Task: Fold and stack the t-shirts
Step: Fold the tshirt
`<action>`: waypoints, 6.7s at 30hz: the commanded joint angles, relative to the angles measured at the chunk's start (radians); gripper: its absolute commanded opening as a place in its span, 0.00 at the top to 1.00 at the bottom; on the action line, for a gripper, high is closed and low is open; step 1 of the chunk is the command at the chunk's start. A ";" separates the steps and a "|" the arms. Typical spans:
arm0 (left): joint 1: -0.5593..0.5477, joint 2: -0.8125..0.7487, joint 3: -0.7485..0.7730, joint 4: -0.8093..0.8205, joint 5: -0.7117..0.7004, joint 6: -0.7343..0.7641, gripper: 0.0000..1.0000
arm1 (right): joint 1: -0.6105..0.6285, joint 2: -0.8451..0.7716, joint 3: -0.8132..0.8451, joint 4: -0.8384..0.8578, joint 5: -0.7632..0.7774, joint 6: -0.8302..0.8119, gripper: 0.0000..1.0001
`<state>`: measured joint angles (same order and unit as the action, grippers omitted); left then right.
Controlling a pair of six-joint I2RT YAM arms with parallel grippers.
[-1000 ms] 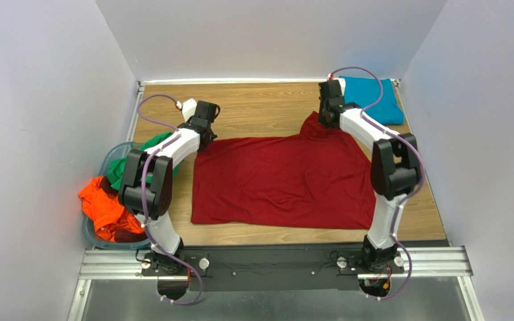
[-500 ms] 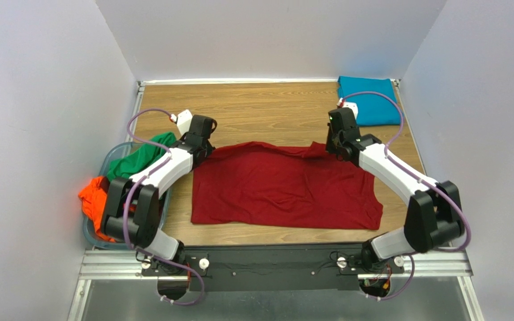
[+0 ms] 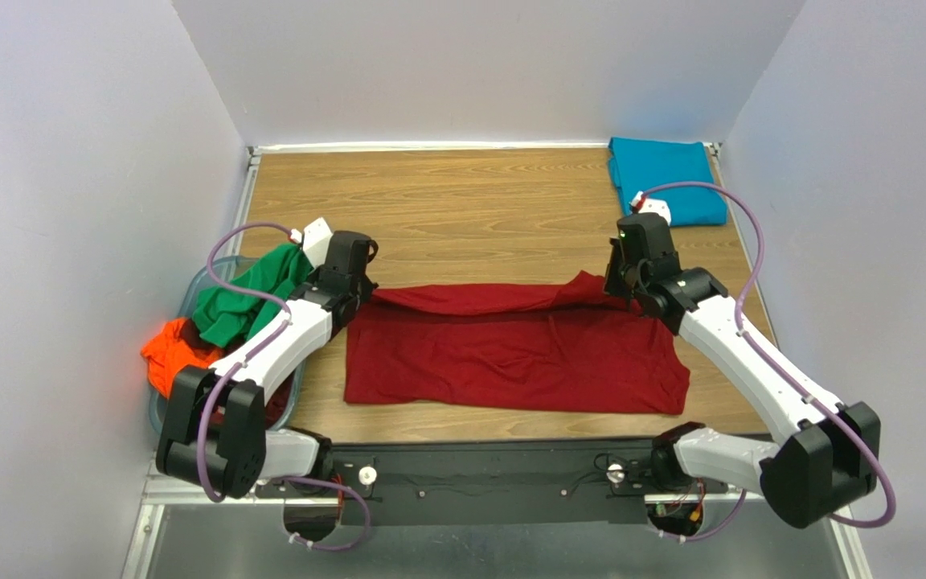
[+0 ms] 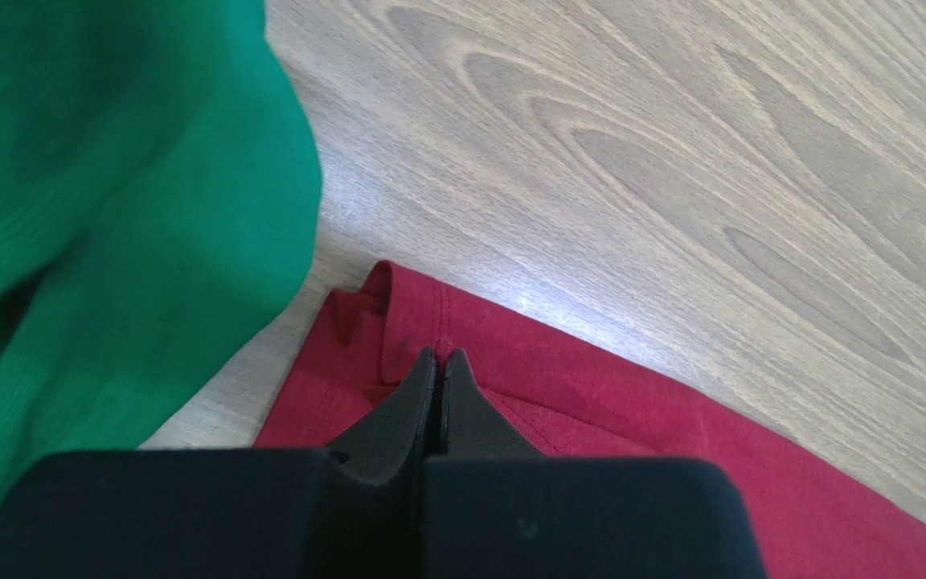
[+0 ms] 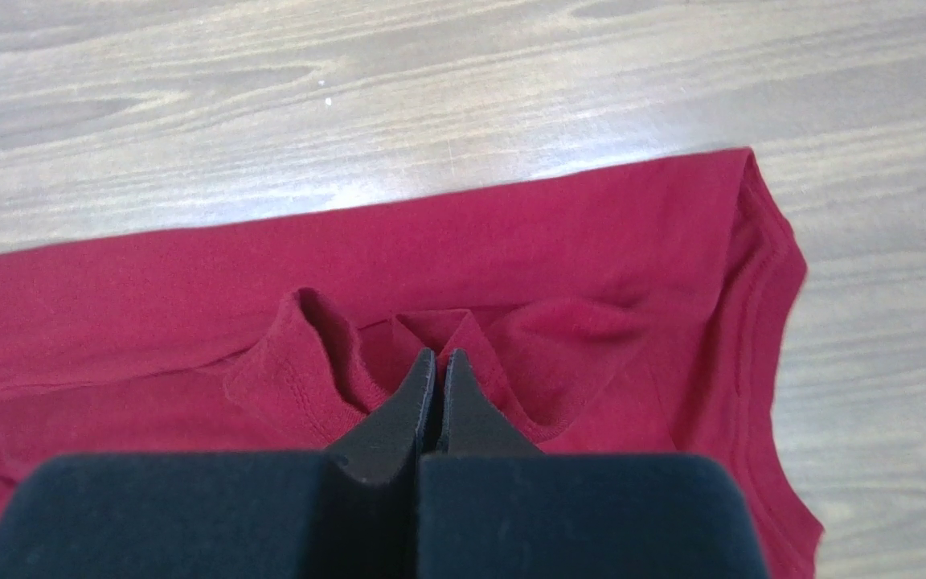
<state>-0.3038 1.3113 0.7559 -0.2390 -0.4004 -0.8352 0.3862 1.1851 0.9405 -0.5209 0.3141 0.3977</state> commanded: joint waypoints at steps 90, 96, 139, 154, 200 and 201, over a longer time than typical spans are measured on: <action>-0.077 0.128 -0.175 0.095 0.190 -0.012 0.05 | 0.269 0.091 -0.206 -0.300 -0.093 0.418 0.24; -0.067 0.131 -0.173 0.099 0.198 0.004 0.05 | 0.296 0.154 -0.145 -0.269 -0.081 0.359 0.35; -0.060 0.032 -0.184 0.044 0.169 0.015 0.05 | 0.352 -0.054 -0.226 -0.722 0.160 0.886 0.85; -0.060 0.006 -0.167 0.027 0.152 0.031 0.05 | 0.352 -0.021 -0.060 -0.693 0.215 0.787 0.00; -0.279 0.036 -0.184 0.138 0.330 -0.132 0.04 | -0.007 0.781 0.194 0.277 -0.164 0.236 0.00; -0.287 0.025 -0.188 0.139 0.330 -0.133 0.04 | -0.010 0.804 0.195 0.277 -0.185 0.221 0.00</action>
<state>-0.5518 1.3659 0.6052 -0.0849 -0.1074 -0.8730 0.3874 1.8187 1.0985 -0.2981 0.3279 0.6647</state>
